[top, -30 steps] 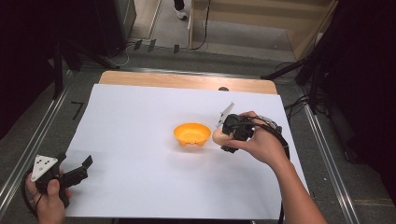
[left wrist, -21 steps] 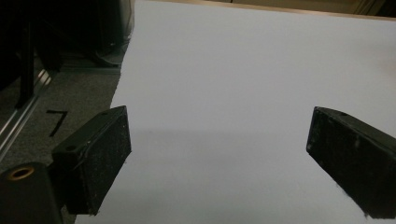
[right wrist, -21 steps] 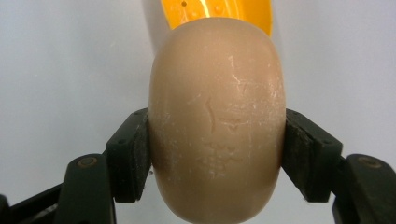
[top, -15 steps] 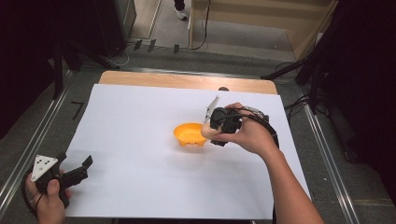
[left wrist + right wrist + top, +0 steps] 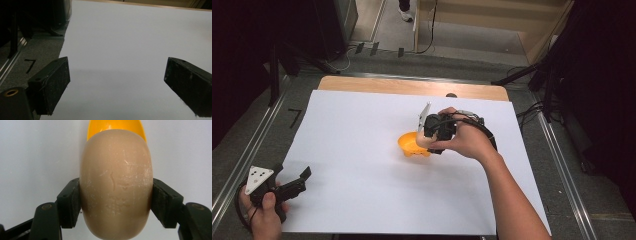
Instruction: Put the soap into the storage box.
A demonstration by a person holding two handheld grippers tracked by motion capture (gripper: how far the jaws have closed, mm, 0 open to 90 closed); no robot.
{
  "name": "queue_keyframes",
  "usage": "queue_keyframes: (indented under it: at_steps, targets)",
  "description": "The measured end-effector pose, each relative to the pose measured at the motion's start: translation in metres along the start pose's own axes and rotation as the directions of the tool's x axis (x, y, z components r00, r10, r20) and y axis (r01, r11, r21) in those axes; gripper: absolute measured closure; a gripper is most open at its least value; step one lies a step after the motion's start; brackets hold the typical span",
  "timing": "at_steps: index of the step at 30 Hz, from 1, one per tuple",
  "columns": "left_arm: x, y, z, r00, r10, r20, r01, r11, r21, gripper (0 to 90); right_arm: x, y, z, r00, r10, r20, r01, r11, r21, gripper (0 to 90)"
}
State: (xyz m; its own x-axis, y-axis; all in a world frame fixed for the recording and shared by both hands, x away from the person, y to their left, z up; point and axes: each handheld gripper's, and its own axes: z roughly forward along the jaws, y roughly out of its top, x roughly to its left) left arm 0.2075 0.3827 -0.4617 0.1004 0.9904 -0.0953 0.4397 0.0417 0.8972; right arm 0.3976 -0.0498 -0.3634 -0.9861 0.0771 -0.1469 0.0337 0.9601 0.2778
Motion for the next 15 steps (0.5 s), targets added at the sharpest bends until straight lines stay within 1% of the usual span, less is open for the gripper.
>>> queue_keyframes:
  at_steps: [1,4,5,9,10,11,14,15]
  targets:
    - [0.000,0.000,0.000,1.0000,0.000,0.000,0.000,1.0000,0.000,7.2,0.000,0.002,0.001,1.0000,-0.004,-0.002,0.004,1.000,0.007,32.7]
    - [0.000,0.000,0.000,1.0000,-0.001,0.000,0.001,1.0000,-0.001,7.2,-0.002,0.006,0.005,0.9999,-0.012,-0.006,0.012,1.000,0.005,32.7]
    - [0.000,0.000,0.000,1.0000,-0.002,0.000,0.002,1.0000,-0.002,7.2,-0.003,0.008,0.006,0.9997,-0.024,-0.008,0.024,1.000,0.001,32.7]
    - [0.000,0.000,0.000,1.0000,-0.001,0.001,0.001,1.0000,-0.001,7.2,-0.004,0.014,0.008,0.9995,-0.030,-0.012,0.030,1.000,0.004,32.7]
    - [0.000,0.000,0.000,1.0000,0.000,0.001,0.000,1.0000,-0.001,7.2,-0.005,0.016,0.008,0.9990,-0.041,-0.016,0.041,0.999,0.002,32.7]
    - [0.000,0.000,0.000,1.0000,-0.001,0.001,0.001,1.0000,-0.001,7.2,-0.005,0.018,0.009,0.9991,-0.038,-0.018,0.038,0.999,0.006,32.7]
    - [0.000,0.000,0.000,1.0000,0.000,0.000,0.000,1.0000,-0.001,7.2,-0.006,0.022,0.011,0.9976,-0.064,-0.025,0.065,0.998,0.003,32.7]
    - [0.000,0.000,0.000,1.0000,0.000,0.000,0.000,1.0000,-0.002,7.2,-0.006,0.024,0.012,0.9978,-0.061,-0.026,0.061,0.998,0.008,32.7]
